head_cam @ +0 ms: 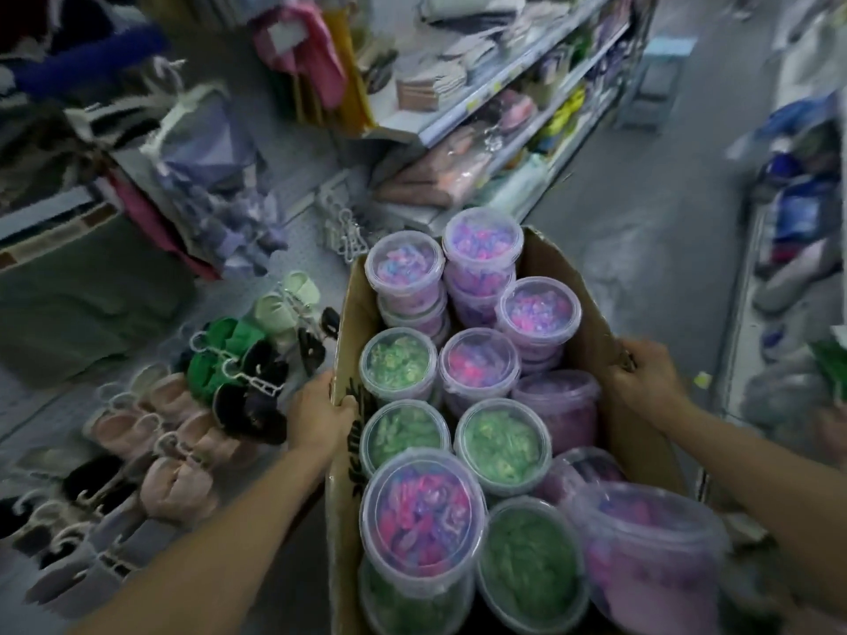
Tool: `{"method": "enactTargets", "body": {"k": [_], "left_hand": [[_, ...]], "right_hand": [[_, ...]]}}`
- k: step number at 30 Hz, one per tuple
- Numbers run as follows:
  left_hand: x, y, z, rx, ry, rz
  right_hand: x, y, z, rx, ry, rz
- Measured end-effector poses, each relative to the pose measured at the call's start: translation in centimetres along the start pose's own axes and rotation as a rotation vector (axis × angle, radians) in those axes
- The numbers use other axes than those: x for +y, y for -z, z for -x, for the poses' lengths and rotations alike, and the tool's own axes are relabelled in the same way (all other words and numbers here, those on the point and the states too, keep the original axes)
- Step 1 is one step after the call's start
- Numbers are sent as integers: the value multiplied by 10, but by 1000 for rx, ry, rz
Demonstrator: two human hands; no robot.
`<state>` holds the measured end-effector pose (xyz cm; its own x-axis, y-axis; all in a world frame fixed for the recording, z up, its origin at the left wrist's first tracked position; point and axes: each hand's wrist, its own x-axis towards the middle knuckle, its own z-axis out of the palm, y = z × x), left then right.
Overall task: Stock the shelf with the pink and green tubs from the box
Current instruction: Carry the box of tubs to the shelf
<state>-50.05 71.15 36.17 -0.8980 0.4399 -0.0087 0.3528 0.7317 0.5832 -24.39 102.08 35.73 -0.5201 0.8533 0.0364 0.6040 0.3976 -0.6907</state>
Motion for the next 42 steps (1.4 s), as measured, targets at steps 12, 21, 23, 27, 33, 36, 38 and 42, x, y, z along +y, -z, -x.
{"method": "enactTargets", "body": {"k": [12, 21, 23, 27, 33, 36, 38, 42], "left_hand": [[248, -153, -243, -142, -234, 1], [390, -293, -453, -330, -295, 87], [421, -325, -501, -335, -295, 100], [524, -343, -544, -336, -353, 94], [647, -421, -651, -289, -423, -28], [706, -456, -703, -304, -432, 8], [743, -477, -736, -282, -439, 3], [808, -518, -806, -275, -413, -10]], "right_hand": [[80, 104, -237, 159, -201, 76], [143, 150, -453, 266, -313, 11], [159, 160, -499, 290, -328, 35], [204, 178, -590, 329, -331, 60], [217, 221, -743, 352, -393, 96], [236, 242, -829, 353, -413, 132], [244, 256, -885, 338, -405, 144], [263, 276, -990, 339, -409, 143]]}}
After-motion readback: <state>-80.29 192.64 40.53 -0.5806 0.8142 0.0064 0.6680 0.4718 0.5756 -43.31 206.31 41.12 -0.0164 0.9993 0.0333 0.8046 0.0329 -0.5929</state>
